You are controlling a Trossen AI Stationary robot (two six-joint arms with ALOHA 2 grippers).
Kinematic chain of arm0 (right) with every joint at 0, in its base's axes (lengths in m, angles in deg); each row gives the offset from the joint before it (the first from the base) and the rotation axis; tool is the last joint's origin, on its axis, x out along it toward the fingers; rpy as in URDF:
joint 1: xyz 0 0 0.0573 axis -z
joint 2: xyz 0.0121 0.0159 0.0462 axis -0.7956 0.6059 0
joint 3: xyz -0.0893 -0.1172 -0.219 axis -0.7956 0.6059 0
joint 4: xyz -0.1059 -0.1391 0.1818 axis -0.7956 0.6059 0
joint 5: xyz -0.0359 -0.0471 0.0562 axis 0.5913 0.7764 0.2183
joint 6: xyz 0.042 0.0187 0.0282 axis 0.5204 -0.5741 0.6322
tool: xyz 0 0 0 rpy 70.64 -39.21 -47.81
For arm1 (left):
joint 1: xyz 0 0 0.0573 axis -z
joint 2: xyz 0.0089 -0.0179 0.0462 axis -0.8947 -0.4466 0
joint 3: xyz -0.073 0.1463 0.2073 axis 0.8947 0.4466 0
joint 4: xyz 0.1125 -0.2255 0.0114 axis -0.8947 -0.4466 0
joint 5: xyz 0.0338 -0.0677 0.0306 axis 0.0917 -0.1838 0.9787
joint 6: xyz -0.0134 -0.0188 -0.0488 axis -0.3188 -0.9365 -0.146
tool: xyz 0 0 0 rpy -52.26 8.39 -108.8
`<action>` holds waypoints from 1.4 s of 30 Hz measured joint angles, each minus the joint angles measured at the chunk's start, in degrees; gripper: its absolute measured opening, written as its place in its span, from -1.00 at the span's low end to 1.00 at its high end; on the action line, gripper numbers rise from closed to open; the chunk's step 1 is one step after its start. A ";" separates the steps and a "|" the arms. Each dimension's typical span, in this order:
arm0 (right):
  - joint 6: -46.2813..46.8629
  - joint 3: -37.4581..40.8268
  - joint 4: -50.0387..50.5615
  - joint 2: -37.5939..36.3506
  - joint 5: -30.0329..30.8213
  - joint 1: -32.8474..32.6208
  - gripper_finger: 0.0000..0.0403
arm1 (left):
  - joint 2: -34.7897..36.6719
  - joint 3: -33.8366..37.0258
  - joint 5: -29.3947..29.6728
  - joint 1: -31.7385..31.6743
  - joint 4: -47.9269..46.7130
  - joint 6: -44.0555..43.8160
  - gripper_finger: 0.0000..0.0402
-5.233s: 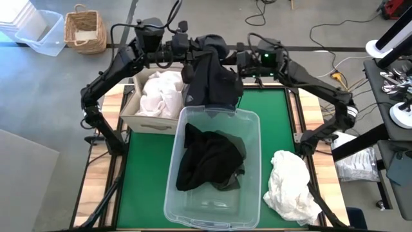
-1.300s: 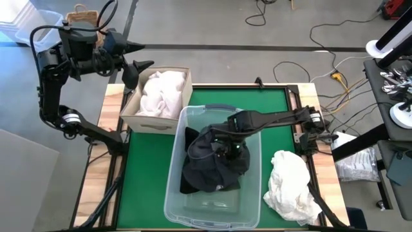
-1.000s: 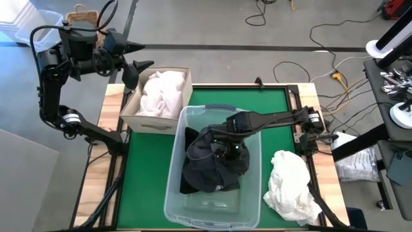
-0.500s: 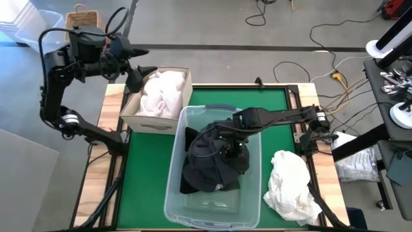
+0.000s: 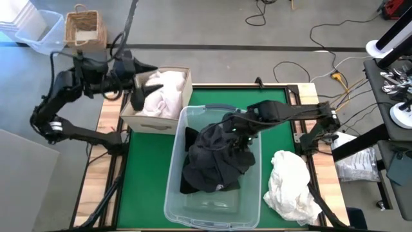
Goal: Sort clothes
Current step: Put the white blouse into the laundry organizer
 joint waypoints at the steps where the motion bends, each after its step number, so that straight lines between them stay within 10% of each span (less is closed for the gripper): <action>1: 0.02 0.00 -0.01 -0.72 1.47 -0.02 -0.10 | 1.27 2.45 0.00 0.84 2.01 -0.23 0.47; 12: 5.90 -0.02 3.46 -11.35 12.26 -0.02 -0.20 | 9.47 23.12 0.15 9.06 20.18 -2.83 0.47; 26: 35.03 11.15 15.14 -27.93 22.69 -3.89 -0.22 | 5.81 26.14 12.38 26.36 26.45 -3.06 0.40; 34: 41.98 26.93 15.10 -31.85 15.90 -14.51 -0.15 | 0.57 26.23 35.14 42.32 29.70 -1.29 0.40; 42: 42.40 35.14 13.30 -30.95 15.14 -33.97 -0.25 | -1.41 26.23 37.65 50.13 33.42 -1.85 0.40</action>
